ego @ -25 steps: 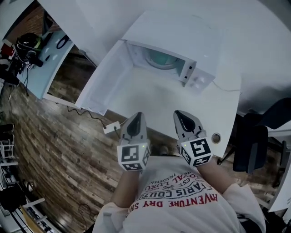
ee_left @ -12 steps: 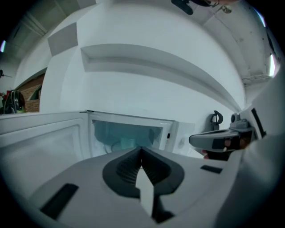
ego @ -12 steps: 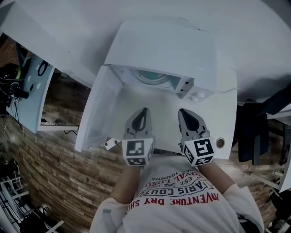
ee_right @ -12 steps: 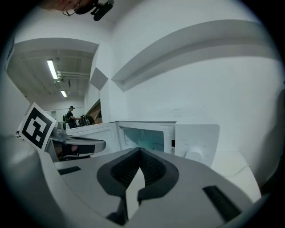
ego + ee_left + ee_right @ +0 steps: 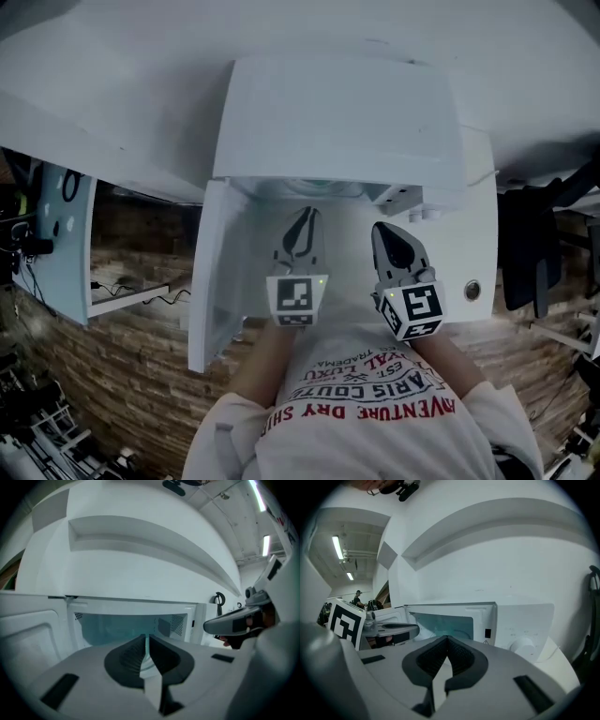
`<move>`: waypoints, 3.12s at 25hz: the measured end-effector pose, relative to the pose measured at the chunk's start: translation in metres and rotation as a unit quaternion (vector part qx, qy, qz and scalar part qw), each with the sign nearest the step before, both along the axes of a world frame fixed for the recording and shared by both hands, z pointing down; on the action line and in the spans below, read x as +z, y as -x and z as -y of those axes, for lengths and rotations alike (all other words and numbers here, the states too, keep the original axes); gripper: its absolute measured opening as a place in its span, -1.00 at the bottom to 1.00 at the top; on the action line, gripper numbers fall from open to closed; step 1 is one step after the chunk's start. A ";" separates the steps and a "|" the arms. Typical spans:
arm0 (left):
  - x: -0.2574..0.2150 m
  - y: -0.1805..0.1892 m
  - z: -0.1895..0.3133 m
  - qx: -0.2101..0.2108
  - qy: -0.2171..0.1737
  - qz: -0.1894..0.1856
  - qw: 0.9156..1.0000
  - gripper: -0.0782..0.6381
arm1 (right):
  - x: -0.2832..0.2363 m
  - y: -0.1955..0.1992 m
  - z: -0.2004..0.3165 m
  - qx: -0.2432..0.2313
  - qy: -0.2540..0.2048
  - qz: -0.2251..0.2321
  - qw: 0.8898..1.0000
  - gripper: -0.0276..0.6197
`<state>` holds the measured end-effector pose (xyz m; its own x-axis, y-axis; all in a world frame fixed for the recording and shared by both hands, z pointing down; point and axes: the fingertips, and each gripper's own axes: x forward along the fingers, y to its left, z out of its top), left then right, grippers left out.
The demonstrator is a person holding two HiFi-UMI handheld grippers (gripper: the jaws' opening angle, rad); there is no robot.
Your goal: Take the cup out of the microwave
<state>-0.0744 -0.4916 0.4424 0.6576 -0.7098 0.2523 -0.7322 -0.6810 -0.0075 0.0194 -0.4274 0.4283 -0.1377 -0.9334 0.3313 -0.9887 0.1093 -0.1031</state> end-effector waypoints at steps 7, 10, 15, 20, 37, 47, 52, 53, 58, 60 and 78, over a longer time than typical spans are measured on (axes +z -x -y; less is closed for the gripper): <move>0.036 -0.012 0.036 0.015 0.040 -0.003 0.999 -0.45 | 0.019 -0.003 0.024 0.011 0.011 -0.018 1.000 -0.88; 0.049 -0.020 0.049 0.018 0.053 -0.009 0.998 -0.26 | 0.028 -0.008 0.032 0.015 0.016 -0.026 0.999 -0.88; 0.059 -0.033 0.073 0.019 0.038 -0.025 0.999 0.28 | 0.043 -0.005 0.035 0.013 0.040 -0.028 0.999 -0.88; 0.067 -0.046 0.086 0.037 0.026 -0.001 0.999 0.34 | 0.053 -0.004 0.032 0.008 0.053 -0.030 0.998 -0.88; 0.086 -0.071 0.108 0.055 0.018 0.053 0.997 0.27 | 0.066 -0.012 0.025 0.020 0.072 -0.028 0.997 -0.88; 0.084 -0.063 0.094 0.057 0.044 0.055 0.996 0.25 | 0.060 -0.014 0.019 0.016 0.066 -0.029 0.997 -0.89; 0.074 -0.054 0.073 0.047 0.038 0.048 0.997 0.25 | 0.055 -0.012 0.009 0.003 0.058 -0.030 0.998 -0.88; 0.072 -0.052 0.068 0.044 0.038 0.047 0.997 0.25 | 0.054 -0.012 0.007 0.000 0.056 -0.030 0.998 -0.89; 0.062 -0.043 0.038 0.037 0.034 0.049 0.998 0.25 | 0.048 -0.011 -0.005 -0.011 0.045 -0.028 0.999 -0.88; 0.057 -0.039 0.024 0.035 0.034 0.047 0.998 0.25 | 0.045 -0.010 -0.010 -0.015 0.039 -0.027 0.999 -0.88; -0.037 -0.027 -0.050 0.035 -0.012 0.009 0.999 0.25 | -0.008 -0.015 -0.026 -0.007 -0.039 -0.027 0.999 -0.88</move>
